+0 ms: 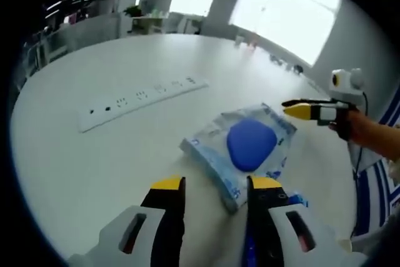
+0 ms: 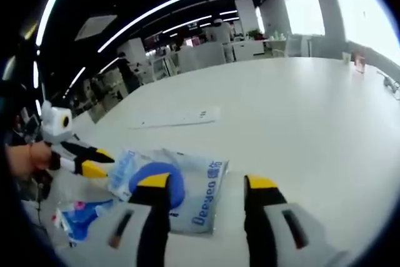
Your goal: Arrange the tabletop items into an orderly group along one side of the table until the central work area is clear of visible clutter.
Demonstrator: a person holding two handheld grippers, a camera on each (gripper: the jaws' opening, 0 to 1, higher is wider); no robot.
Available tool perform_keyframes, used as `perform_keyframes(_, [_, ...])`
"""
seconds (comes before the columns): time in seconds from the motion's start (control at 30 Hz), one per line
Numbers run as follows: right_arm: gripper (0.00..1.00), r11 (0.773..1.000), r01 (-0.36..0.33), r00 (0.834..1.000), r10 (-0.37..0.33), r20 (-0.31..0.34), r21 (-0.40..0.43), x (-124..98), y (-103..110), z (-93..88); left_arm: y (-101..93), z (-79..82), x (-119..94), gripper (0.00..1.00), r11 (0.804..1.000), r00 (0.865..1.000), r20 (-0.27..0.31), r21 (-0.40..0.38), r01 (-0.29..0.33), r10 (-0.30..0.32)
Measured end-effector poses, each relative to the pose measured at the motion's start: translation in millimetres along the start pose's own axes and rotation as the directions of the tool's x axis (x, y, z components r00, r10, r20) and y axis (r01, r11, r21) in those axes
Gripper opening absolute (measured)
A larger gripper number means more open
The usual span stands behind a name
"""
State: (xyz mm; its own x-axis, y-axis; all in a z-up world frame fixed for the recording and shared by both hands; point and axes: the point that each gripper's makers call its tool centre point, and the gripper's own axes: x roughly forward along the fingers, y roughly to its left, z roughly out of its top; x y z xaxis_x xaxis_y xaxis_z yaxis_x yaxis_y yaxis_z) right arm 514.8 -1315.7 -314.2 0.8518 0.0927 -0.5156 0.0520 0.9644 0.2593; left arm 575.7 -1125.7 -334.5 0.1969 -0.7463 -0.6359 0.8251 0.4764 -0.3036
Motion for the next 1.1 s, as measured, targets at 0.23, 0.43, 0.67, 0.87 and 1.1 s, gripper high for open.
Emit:
perform_keyframes(0.23, [0.47,1.0,-0.01,1.0,0.01,0.02,0.002,-4,4,6.8,-0.2,7.8,-9,0.43,1.0,1.0,0.027,0.009,-0.012,0.011])
perform_keyframes(0.43, [0.49,1.0,-0.026,0.999,0.026,0.048,-0.004,-9,11,14.5,0.2,10.2,-15,0.48,0.999,0.999,0.042,0.024,-0.025,0.024])
perform_keyframes(0.67, [0.53,0.999,-0.036,0.998,0.037,0.04,-0.031,-11,16,15.6,-1.0,13.4,-22,0.55,0.999,0.998,0.059,0.033,-0.029,0.027])
perform_keyframes(0.87, [0.53,0.998,-0.04,0.998,0.042,0.043,-0.038,-14,19,17.2,-5.5,16.0,-28,0.58,0.999,0.998,0.067,0.037,-0.019,0.016])
perform_keyframes(1.1, [0.54,0.997,-0.046,0.997,0.049,0.054,-0.057,-21,23,25.1,-11.9,22.9,-36,0.61,0.998,0.996,0.091,0.057,-0.017,0.011])
